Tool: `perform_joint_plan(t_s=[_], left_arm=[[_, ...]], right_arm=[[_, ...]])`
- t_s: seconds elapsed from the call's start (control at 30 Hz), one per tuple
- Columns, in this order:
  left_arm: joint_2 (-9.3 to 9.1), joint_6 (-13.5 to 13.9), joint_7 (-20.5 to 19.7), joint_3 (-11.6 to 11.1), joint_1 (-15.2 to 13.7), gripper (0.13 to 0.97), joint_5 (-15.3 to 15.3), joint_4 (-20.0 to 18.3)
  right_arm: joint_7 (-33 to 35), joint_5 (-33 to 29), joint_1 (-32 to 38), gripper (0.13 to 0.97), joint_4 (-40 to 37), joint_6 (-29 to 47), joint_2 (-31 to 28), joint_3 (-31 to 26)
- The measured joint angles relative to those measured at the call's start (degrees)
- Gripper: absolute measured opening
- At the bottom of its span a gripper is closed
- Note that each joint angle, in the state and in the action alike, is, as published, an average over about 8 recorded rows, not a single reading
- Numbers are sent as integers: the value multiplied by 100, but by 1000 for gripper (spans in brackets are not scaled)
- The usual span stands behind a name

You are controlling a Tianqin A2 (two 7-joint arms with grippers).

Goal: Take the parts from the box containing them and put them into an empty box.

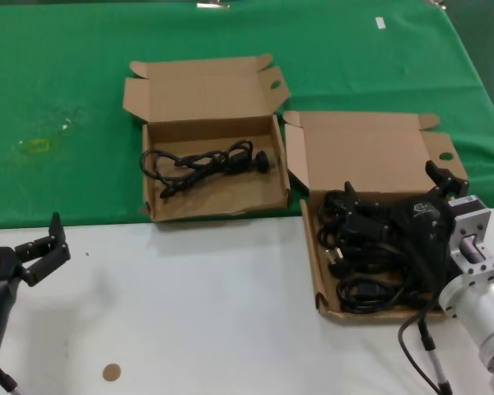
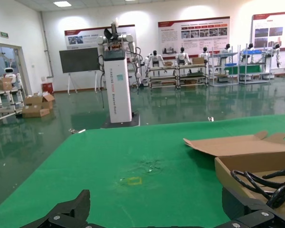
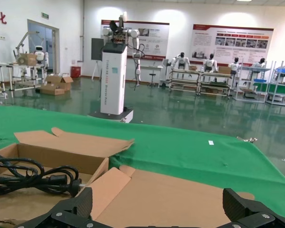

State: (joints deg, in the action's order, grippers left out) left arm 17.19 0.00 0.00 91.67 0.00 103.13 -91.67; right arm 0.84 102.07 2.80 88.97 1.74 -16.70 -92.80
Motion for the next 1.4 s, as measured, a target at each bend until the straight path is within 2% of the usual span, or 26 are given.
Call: perform_joint_plan(t_s=[1.4], left_arm=[[0,0,0,0,0,966,0,0]], right_arm=[[0,0,0,966,0,0,0,0]])
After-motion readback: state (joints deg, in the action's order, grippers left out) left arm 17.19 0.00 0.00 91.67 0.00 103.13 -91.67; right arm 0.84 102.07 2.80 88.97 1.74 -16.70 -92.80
